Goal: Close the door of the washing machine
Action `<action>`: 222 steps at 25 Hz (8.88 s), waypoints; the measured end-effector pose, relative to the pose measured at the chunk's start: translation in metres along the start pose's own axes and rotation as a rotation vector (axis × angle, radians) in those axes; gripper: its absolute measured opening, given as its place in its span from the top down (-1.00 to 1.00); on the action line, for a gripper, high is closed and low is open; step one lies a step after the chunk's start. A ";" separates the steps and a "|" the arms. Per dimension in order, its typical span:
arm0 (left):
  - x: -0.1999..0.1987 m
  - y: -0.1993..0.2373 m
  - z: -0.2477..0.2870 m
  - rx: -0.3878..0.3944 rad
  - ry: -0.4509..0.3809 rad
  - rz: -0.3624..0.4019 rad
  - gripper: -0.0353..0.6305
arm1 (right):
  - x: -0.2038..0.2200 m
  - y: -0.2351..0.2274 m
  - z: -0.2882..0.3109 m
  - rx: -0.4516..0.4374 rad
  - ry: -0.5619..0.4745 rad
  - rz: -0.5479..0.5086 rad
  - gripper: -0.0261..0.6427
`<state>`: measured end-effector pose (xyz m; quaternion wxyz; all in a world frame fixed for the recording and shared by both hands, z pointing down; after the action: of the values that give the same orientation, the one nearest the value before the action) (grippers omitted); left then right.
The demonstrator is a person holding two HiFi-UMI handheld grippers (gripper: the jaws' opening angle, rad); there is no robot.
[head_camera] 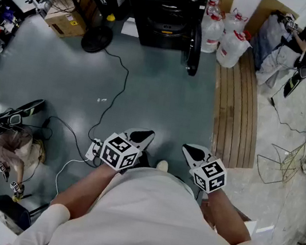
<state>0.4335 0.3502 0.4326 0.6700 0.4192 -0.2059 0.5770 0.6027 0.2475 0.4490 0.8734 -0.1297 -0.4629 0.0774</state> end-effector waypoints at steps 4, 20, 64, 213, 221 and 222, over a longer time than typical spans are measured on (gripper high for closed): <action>0.002 -0.002 -0.010 -0.029 -0.024 -0.024 0.84 | 0.000 -0.002 0.000 -0.004 -0.005 0.001 0.90; -0.048 0.099 -0.005 -0.022 -0.069 0.005 0.83 | -0.060 -0.036 0.076 0.073 0.013 0.017 0.75; -0.282 0.406 0.124 -0.043 -0.049 0.019 0.69 | -0.227 -0.459 0.326 0.333 0.125 0.329 0.51; -0.346 0.682 0.147 0.078 0.061 -0.013 0.69 | -0.426 -0.574 0.647 0.352 -0.233 0.926 0.63; -0.359 0.617 0.166 0.096 0.020 0.022 0.69 | -0.419 -0.540 0.584 0.316 -0.052 0.627 0.68; -0.360 0.608 0.168 0.098 0.015 0.026 0.69 | -0.416 -0.536 0.574 0.311 -0.041 0.605 0.68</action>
<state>-0.1963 -0.0110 0.4509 0.6427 0.4443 -0.1779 0.5982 -0.0975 -0.2810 0.5896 0.8108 -0.1248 -0.4035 0.4052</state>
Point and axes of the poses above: the fingertips, and each gripper's own axes: z forward along the fingers, y to its left, x out of its underside, the point moved 6 cm from there along -z, backward along the fingers, and after that the axes turned 3 degrees about -x, right-handed, at the moved point
